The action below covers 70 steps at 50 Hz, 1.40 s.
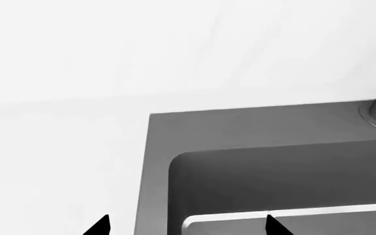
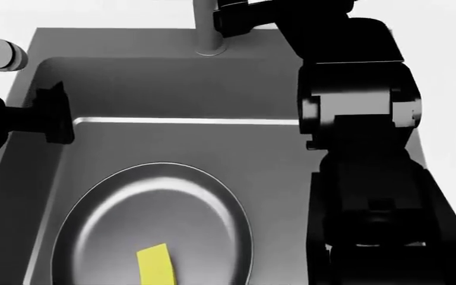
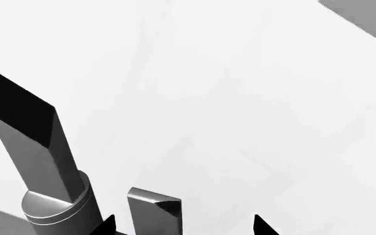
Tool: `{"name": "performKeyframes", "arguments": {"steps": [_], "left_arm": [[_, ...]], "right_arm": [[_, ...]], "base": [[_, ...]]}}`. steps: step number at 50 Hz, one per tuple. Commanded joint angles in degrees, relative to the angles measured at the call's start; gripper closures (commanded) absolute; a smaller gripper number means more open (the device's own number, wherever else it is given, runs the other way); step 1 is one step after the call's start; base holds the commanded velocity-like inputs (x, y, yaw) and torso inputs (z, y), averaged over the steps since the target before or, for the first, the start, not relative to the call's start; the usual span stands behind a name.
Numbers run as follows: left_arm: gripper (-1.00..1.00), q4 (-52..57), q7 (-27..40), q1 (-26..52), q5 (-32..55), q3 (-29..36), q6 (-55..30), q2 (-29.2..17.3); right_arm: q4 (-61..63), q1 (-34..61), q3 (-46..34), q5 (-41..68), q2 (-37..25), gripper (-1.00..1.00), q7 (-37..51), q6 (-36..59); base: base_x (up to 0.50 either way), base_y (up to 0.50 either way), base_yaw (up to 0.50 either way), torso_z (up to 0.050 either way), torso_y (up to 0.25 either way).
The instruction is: Pick the pan and sponge and place them into the sink. Then turn on the water.
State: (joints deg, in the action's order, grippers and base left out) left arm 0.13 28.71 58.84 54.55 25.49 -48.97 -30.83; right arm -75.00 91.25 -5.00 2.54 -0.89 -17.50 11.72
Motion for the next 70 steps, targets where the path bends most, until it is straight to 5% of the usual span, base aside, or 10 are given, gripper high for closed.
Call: {"name": "performKeyframes", "arguments": {"steps": [1,70], "left_arm": [[-1.00,0.0,-1.3,-0.5,-0.3,0.0,1.9,0.4],[-1.00,-1.3,0.0,0.9,1.0,-0.6,1.3,0.8]], "right_arm": [[0.0,0.7,0.9,-0.7,0.3,-1.00,-0.5,0.6],[0.0,0.2,5.2,-1.2,-3.5,-1.00,1.8,-0.7]], "base": [[0.00,0.00,0.00,0.011,-0.076],[0.00,0.00,0.00,0.003,-0.025]]}}
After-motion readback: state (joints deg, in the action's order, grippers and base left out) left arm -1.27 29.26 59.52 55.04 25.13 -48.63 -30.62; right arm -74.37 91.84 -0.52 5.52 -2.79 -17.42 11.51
